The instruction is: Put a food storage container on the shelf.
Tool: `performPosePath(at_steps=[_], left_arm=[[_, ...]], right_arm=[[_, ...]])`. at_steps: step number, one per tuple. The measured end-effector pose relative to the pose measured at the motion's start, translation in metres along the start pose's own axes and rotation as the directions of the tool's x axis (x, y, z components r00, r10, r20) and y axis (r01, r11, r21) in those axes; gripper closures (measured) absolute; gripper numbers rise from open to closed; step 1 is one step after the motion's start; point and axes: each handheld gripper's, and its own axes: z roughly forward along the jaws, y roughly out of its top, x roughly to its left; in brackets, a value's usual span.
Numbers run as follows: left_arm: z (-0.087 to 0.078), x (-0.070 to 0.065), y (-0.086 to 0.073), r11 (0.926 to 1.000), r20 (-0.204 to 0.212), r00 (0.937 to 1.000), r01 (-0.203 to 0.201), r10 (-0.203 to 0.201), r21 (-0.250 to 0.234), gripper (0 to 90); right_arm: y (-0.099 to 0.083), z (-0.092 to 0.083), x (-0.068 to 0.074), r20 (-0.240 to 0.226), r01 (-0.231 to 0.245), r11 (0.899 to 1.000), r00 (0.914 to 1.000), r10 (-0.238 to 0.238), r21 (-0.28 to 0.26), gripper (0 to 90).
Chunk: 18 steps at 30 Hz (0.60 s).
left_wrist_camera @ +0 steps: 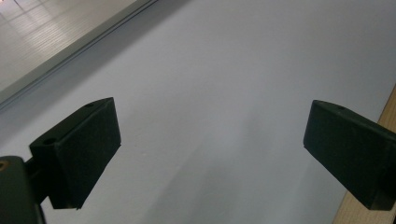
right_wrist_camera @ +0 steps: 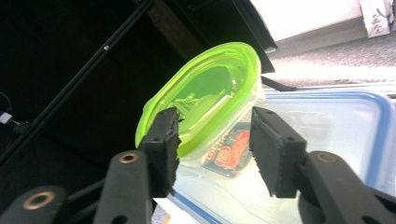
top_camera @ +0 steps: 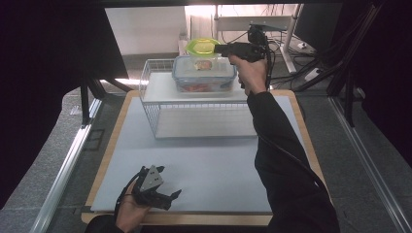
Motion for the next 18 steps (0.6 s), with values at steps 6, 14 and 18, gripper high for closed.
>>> performPosePath(at_steps=[6,14,18], left_arm=[[0.000,0.000,0.000,1.0000,-0.003,1.0000,-0.003,0.003,-0.001,3.9],[0.000,0.000,0.000,1.0000,-0.003,1.0000,-0.002,0.002,-0.005,3.8],[0.000,0.000,0.000,1.0000,-0.003,1.0000,-0.003,0.003,-0.005,3.8]], right_arm=[[-0.004,-0.009,-0.003,-0.014,0.034,0.999,0.9993,-0.034,0.005,39.8],[-0.023,-0.029,-0.003,-0.035,0.145,0.989,0.9890,-0.144,0.033,29.5],[-0.038,-0.042,-0.004,-0.005,0.214,0.975,0.9769,-0.214,0.055,24.3]])
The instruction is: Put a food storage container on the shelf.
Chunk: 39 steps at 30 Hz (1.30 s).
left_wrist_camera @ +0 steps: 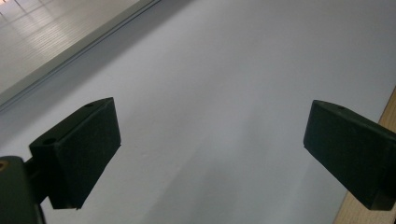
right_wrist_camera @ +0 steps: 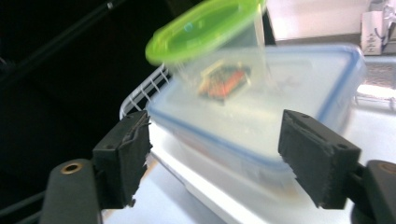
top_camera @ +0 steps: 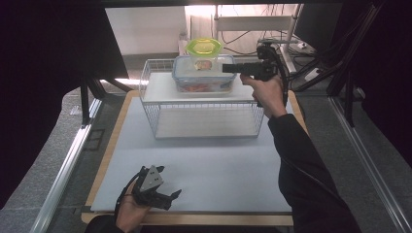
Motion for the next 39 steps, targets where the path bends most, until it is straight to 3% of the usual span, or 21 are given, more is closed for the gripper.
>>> performPosePath(at_steps=[5,8,15,19,23,26,33,36,39], left_arm=[[0.000,0.000,0.000,1.0000,-0.001,1.0000,0.001,-0.001,-0.005,3.7],[0.000,0.000,0.000,1.0000,-0.001,1.0000,0.002,-0.002,-0.006,3.7],[0.000,0.000,0.000,1.0000,-0.001,1.0000,-0.001,0.001,-0.004,3.6],[0.001,-0.001,0.000,1.0000,0.000,1.0000,0.000,0.000,-0.002,3.6],[0.001,-0.001,0.000,1.0000,0.000,1.0000,-0.002,0.002,0.000,3.6],[0.001,-0.001,0.000,1.0000,0.001,1.0000,-0.002,0.002,0.003,3.6],[0.001,-0.001,0.000,1.0000,0.001,1.0000,-0.001,0.001,0.003,3.6],[0.001,-0.001,0.000,1.0000,0.001,1.0000,-0.001,0.001,0.005,3.6],[0.001,0.000,0.000,1.0000,0.002,1.0000,0.000,0.000,0.008,3.6]], right_arm=[[-0.025,-0.016,0.003,0.033,0.087,0.996,0.9956,-0.088,0.024,19.3],[-0.042,-0.025,0.009,0.062,0.163,0.986,0.9843,-0.165,0.042,16.1],[-0.079,-0.038,0.017,0.089,0.253,0.966,0.9622,-0.257,0.060,10.4],[-0.108,-0.045,0.018,0.100,0.265,0.962,0.9576,-0.270,0.063,8.7],[-0.142,-0.051,0.014,0.128,0.285,0.955,0.9476,-0.293,0.079,7.3],[-0.174,-0.054,0.006,0.139,0.277,0.957,0.9477,-0.287,0.091,6.6],[-0.253,-0.059,-0.014,0.228,0.308,0.944,0.9168,-0.328,0.117,6.2],[-0.276,-0.057,-0.022,0.256,0.287,0.936,0.9072,-0.334,0.203,5.7],[-0.284,-0.054,-0.026,0.258,0.267,0.930,0.9077,-0.331,0.253,5.2]])
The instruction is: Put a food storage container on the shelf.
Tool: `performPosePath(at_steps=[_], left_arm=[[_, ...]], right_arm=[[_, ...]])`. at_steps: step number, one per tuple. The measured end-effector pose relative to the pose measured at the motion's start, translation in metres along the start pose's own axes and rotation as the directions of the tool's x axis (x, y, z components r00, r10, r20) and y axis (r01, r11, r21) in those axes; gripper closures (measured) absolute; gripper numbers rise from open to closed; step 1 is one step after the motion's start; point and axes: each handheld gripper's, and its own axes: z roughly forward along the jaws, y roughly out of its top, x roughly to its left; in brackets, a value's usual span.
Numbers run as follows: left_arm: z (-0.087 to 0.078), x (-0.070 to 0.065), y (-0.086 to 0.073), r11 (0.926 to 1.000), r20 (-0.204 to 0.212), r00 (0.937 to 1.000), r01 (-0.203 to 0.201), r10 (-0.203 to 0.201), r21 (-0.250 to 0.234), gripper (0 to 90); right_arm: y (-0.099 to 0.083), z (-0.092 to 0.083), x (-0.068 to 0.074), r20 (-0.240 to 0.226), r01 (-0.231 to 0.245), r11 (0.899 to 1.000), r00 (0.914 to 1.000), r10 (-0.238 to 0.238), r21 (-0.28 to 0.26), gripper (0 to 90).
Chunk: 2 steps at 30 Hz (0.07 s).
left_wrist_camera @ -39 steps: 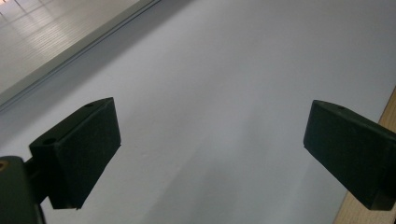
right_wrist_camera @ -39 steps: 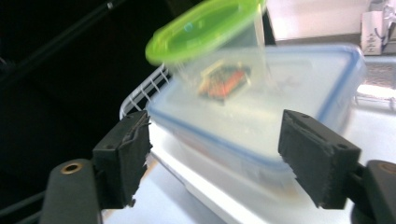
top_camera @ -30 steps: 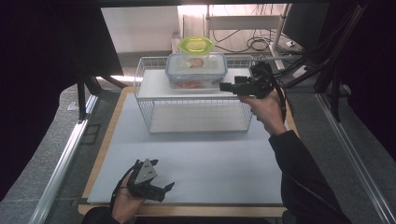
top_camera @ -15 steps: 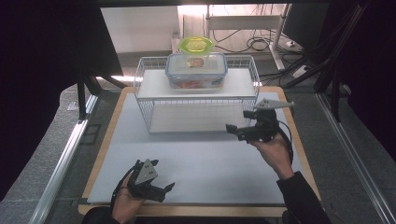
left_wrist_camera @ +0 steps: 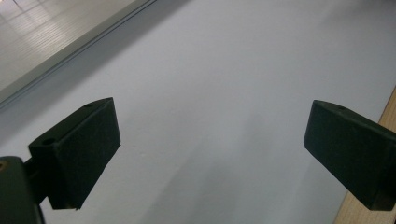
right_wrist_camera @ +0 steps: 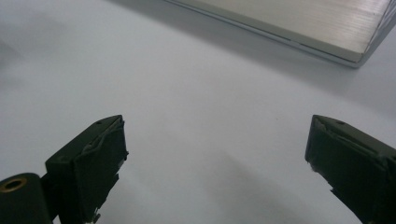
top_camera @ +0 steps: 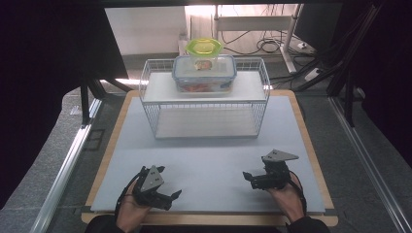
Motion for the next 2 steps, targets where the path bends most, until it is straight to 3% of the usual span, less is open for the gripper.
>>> performPosePath(at_steps=[2], left_arm=[[0.0000,0.0004,-0.0002,1.0000,-0.002,1.0000,0.002,-0.002,0.000,3.6]], right_arm=[[0.0003,0.0013,-0.0011,0.002,-0.002,1.000,1.0000,0.002,0.000,5.2]])
